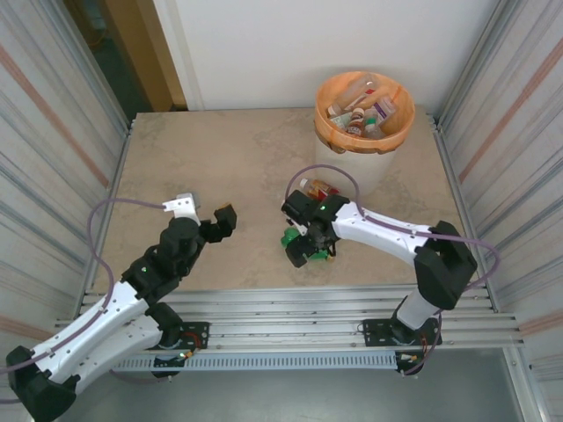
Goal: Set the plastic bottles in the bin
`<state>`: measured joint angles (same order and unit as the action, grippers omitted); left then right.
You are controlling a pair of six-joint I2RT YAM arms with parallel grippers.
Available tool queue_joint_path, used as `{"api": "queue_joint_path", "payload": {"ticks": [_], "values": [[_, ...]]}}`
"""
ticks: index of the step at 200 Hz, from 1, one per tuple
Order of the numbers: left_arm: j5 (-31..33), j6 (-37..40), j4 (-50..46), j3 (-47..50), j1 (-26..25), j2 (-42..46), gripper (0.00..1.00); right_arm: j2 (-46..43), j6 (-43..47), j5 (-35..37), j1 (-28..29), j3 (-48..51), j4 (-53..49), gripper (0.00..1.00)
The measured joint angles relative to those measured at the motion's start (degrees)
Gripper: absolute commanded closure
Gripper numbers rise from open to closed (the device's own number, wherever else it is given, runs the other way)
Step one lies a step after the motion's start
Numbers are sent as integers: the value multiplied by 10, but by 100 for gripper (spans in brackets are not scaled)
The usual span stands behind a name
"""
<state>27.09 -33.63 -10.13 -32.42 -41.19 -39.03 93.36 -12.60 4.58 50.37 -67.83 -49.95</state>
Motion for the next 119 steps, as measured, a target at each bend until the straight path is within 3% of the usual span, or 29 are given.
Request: {"api": "queue_joint_path", "payload": {"ticks": [68, 119], "values": [[0, -12, -8, 3, 7, 2, 1, 82, 38, -23, -19, -18, 44, 12], [0, -14, -8, 10, 7, 4, 1, 128, 45, -33, -25, -18, 67, 23]]}}
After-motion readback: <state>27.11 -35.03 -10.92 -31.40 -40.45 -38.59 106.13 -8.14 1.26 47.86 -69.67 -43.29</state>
